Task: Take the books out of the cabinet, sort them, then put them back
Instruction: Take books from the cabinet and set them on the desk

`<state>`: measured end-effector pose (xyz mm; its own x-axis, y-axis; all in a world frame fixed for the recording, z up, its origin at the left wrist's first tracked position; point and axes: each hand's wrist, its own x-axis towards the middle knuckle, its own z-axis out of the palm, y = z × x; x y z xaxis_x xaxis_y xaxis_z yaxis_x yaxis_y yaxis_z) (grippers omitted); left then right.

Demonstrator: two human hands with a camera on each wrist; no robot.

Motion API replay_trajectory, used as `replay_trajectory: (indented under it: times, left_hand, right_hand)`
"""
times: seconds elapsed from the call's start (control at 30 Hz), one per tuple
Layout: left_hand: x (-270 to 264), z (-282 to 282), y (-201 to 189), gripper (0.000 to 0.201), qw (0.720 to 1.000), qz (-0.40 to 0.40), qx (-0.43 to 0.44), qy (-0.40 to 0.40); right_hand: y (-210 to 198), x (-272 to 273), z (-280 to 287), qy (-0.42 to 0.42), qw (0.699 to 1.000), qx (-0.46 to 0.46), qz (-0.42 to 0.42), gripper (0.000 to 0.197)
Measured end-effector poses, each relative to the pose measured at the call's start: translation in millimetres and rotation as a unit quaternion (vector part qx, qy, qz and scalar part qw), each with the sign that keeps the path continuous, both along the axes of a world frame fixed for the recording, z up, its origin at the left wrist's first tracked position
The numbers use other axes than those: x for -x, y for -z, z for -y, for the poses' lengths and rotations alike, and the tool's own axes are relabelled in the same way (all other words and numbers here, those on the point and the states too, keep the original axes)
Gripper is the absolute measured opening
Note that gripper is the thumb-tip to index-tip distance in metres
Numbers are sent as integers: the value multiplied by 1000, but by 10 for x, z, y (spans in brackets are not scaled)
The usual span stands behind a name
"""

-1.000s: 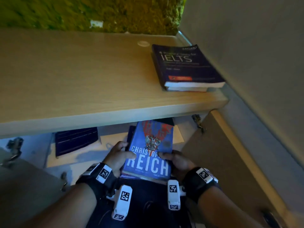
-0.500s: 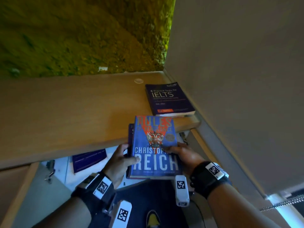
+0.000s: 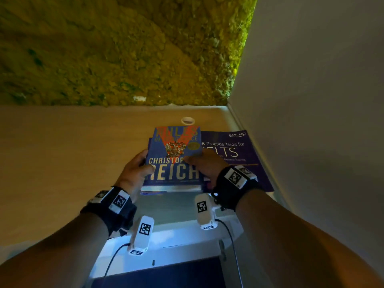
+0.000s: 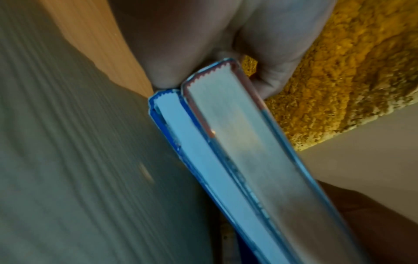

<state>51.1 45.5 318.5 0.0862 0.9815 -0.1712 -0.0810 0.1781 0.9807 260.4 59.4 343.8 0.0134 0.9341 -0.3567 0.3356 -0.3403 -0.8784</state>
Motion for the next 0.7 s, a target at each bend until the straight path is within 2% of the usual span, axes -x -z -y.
replay_trajectory:
  times: [0.07, 0.13, 0.23, 0.3, 0.4, 0.5, 0.57, 0.6, 0.67, 0.7]
  left_hand:
    - [3, -92, 59, 63, 1000, -15, -3, -19]
    - [54, -161, 188, 57, 999, -42, 7, -23]
    - [98, -134, 399, 57, 993, -113, 8, 15]
    - [63, -66, 454, 72, 981, -188, -15, 50]
    - [12, 0, 460, 84, 962, -264, -31, 63]
    - [35, -28, 461, 79, 974, -219, -14, 53]
    - [72, -25, 464, 79, 970, -235, -22, 64]
    - [94, -12, 480, 82, 968, -240, -25, 65]
    - [138, 102, 477, 92, 969, -236, -41, 56]
    - [178, 212, 448, 96, 974, -218, -39, 53]
  right_hand:
    - [-5, 34, -124, -58, 996, 16, 72, 38]
    - [12, 40, -208, -102, 987, 32, 122, 51]
    - [34, 39, -283, -151, 964, -3, 218, 54]
    - [35, 19, -313, -163, 957, -36, 239, 49]
    - [57, 2, -293, -182, 941, -48, 282, 27]
    - [152, 35, -194, -181, 920, -30, 346, 34]
    - [191, 58, -103, -169, 920, -39, 352, 44]
    - [211, 59, -48, -164, 920, -52, 351, 41]
    - [243, 75, 104, -152, 930, -83, 325, 16]
    - [271, 94, 204, -144, 938, -91, 302, 14]
